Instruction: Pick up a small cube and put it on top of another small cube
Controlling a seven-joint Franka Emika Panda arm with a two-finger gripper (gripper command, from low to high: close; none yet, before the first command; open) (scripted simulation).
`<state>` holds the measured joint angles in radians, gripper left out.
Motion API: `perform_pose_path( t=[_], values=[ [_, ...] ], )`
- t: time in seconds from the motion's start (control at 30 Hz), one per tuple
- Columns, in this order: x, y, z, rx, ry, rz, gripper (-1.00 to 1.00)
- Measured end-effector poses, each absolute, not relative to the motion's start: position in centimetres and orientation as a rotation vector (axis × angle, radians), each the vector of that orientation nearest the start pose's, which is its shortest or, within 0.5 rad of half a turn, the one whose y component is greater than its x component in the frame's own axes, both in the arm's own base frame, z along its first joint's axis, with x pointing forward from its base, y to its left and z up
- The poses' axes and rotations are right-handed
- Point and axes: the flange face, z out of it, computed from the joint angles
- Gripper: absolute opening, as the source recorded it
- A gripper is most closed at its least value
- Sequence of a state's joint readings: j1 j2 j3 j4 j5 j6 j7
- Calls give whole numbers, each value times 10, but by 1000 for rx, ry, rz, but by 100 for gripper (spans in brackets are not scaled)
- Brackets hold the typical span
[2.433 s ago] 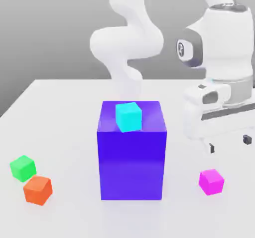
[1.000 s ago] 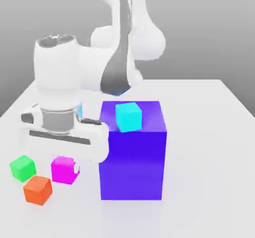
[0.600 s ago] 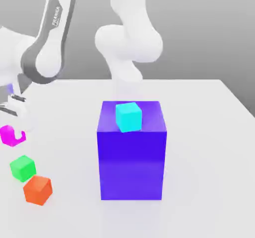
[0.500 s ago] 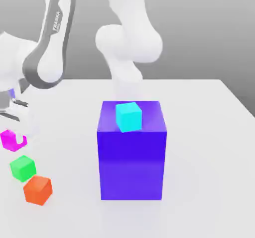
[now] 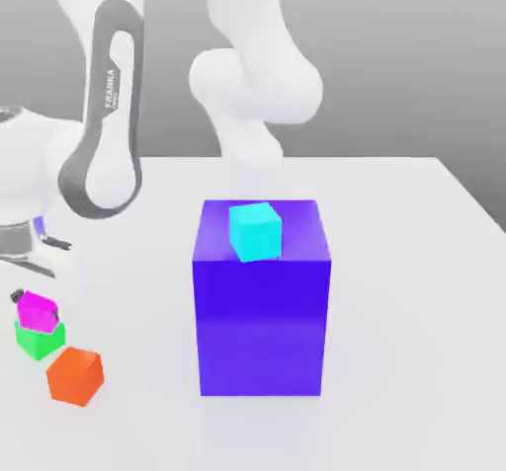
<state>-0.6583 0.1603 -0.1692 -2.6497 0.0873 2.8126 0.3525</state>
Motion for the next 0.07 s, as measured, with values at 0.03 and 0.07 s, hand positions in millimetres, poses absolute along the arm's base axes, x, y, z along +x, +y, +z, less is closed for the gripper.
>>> perform_pose_path(
  t=[0.03, 0.07],
  values=[
    [282, -317, 196, -2539, 1850, -12, 100],
    [283, -317, 202, -2539, 1850, -14, 100]
  ],
)
